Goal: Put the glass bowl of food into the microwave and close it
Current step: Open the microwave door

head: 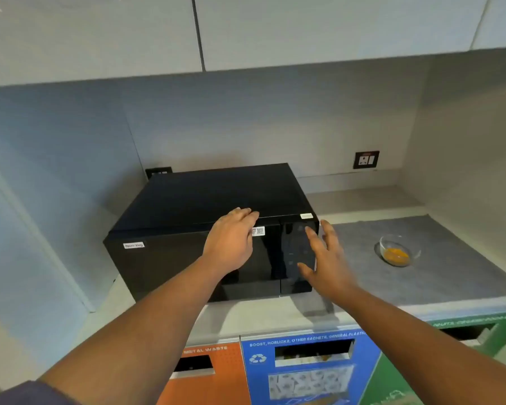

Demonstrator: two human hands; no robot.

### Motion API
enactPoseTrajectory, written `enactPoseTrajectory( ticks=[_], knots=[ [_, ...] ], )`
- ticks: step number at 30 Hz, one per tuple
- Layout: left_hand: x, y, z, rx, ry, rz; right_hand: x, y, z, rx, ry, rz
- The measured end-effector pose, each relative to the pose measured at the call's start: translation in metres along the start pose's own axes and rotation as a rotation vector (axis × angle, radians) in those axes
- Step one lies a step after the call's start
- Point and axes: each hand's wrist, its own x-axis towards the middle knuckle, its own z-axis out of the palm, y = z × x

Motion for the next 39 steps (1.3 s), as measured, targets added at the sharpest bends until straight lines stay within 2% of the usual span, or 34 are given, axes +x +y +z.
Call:
enactPoseTrajectory(
  ticks=[4, 11, 17, 23, 39],
  knots=[
    [-0.005, -0.004, 0.023, 0.036, 0.011, -0.039, -0.002, 0.011, 0.030, 0.074, -0.032, 0.093],
    [-0.006, -0.011, 0.051, 0.212, 0.126, -0.018, -0.011, 0.033, 0.089, 0.221, 0.007, 0.132],
    [-0.002, -0.014, 0.060, 0.243, 0.210, -0.016, -0.014, 0.047, 0.128, 0.140, 0.048, 0.125],
    [0.000, -0.017, 0.060, 0.264, 0.227, -0.006, -0.005, 0.059, 0.160, 0.126, 0.126, 0.163],
    [-0.015, -0.009, 0.056, 0.222, 0.230, -0.023, -0.007, 0.053, 0.159, 0.072, 0.106, 0.182]
  ],
)
